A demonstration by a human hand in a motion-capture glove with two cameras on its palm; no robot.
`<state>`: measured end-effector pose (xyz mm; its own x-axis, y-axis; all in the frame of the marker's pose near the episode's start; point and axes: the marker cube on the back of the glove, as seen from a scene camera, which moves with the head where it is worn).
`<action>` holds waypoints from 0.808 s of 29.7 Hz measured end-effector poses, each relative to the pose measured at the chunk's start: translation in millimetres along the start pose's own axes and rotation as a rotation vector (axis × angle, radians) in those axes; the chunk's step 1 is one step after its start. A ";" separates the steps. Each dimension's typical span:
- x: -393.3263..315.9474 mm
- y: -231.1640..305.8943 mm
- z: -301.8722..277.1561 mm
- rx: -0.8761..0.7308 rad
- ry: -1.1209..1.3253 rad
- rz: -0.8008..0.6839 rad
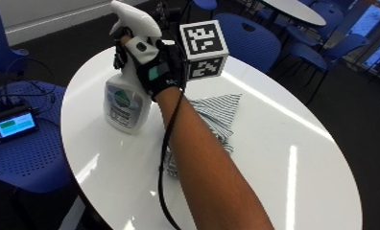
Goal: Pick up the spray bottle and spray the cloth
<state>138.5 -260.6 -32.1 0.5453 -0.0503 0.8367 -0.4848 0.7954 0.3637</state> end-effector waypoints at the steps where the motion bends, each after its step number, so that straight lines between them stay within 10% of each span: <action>1: 4.1 0.4 0.7 0.006 -0.004 0.009; 24: -19.1 -9.8 -25.5 0.073 0.048 0.025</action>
<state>150.2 -252.0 -62.1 0.5637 -0.0003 0.8260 -0.5462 0.7500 0.3730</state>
